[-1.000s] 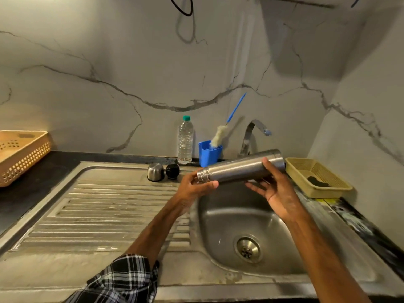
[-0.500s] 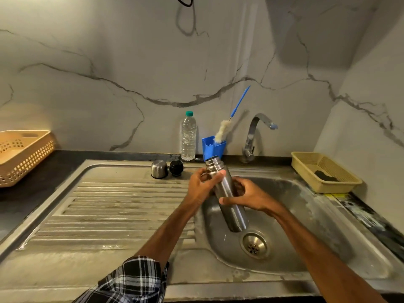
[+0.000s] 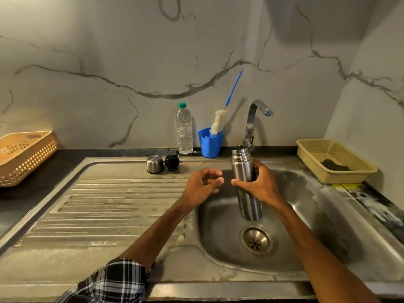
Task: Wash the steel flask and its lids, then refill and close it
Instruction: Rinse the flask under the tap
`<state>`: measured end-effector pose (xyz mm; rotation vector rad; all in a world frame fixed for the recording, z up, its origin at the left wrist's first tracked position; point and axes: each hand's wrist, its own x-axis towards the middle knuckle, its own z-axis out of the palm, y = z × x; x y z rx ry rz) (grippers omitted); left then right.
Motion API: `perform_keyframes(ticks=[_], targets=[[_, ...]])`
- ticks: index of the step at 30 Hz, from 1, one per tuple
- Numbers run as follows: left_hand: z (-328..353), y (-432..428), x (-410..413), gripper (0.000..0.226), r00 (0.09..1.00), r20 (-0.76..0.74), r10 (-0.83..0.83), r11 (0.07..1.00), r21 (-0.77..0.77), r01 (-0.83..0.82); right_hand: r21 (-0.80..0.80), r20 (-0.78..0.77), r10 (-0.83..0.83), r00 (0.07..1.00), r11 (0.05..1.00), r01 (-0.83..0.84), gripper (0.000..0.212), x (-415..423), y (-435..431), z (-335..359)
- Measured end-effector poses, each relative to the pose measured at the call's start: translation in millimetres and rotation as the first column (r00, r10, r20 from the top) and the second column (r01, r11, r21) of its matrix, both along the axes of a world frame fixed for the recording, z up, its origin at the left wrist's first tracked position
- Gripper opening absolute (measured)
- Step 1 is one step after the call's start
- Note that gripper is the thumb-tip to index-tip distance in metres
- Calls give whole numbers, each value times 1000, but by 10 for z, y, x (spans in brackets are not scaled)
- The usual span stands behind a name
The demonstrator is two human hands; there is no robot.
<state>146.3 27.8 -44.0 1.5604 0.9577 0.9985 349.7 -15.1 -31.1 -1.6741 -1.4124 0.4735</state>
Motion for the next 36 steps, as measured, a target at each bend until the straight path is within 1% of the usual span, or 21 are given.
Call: perform_keyframes(ticks=[4,9,11,16,19,22,25,29,32,36], targets=[[22,25,109,16,996,-85,36,995,95,-28,62,-11,-49,999,997,49,74,73,-28,-4],[121,127,426,15,970,-242,39,977,213,14,95,-71,-70,995,992,77,77,93,-34,33],[161,151,526,16,963,-264,46,971,237,19,110,-82,-69,994,991,78,77,85,-41,48],[128,118,558,17,974,-218,58,973,229,-6,119,-97,-74,993,989,85,78,59,-82,68],[115,87,469,15,978,-202,45,983,186,-7,108,-64,-40,997,993,47,76,2,-90,50],[148,55,308,17,987,-157,26,990,139,-4,109,-22,-13,1000,994,15,80,-90,-87,22],[169,31,112,17,992,-119,39,992,124,-24,122,22,24,999,992,-27,81,-217,-80,21],[109,7,-99,18,992,-90,87,990,117,-77,119,38,65,997,990,-69,79,-405,-56,5],[61,10,-198,16,989,-83,125,986,120,-114,111,56,83,995,990,-88,81,-496,-35,-29],[56,14,-227,16,987,-95,131,986,116,-119,94,58,93,994,991,-98,84,-517,-15,-63]])
